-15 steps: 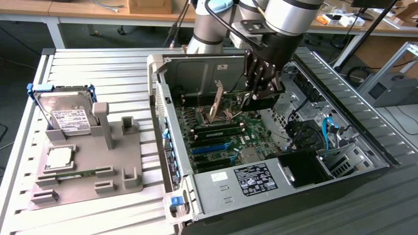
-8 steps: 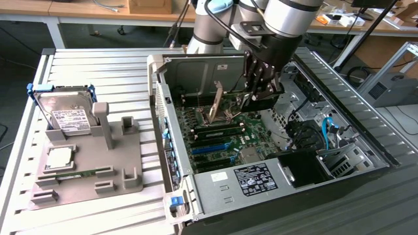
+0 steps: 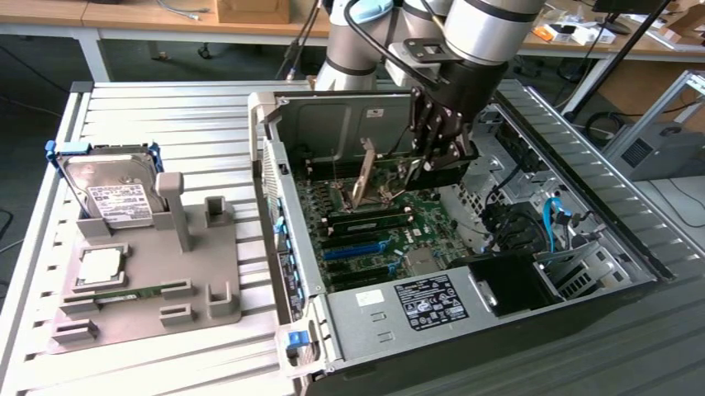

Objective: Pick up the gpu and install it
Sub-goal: 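Insert the gpu into the slot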

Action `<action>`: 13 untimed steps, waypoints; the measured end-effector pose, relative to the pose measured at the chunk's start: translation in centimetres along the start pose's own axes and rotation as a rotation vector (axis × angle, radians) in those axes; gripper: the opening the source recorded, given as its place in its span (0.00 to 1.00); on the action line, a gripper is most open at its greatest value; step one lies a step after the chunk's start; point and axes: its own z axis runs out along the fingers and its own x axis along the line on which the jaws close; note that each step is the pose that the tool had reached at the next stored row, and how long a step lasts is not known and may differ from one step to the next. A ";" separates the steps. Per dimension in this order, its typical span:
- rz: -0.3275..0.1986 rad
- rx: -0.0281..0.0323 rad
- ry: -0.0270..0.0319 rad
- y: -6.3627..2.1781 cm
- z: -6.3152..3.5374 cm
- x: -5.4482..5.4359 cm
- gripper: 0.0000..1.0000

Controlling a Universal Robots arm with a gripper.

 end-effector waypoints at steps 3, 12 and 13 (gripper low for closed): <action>0.000 0.0000 0.0000 0.01 0.09 0.0 0.27; 0.000 0.0000 0.0000 0.05 0.44 0.0 0.27; 0.000 0.0000 0.0000 0.05 0.47 0.0 0.27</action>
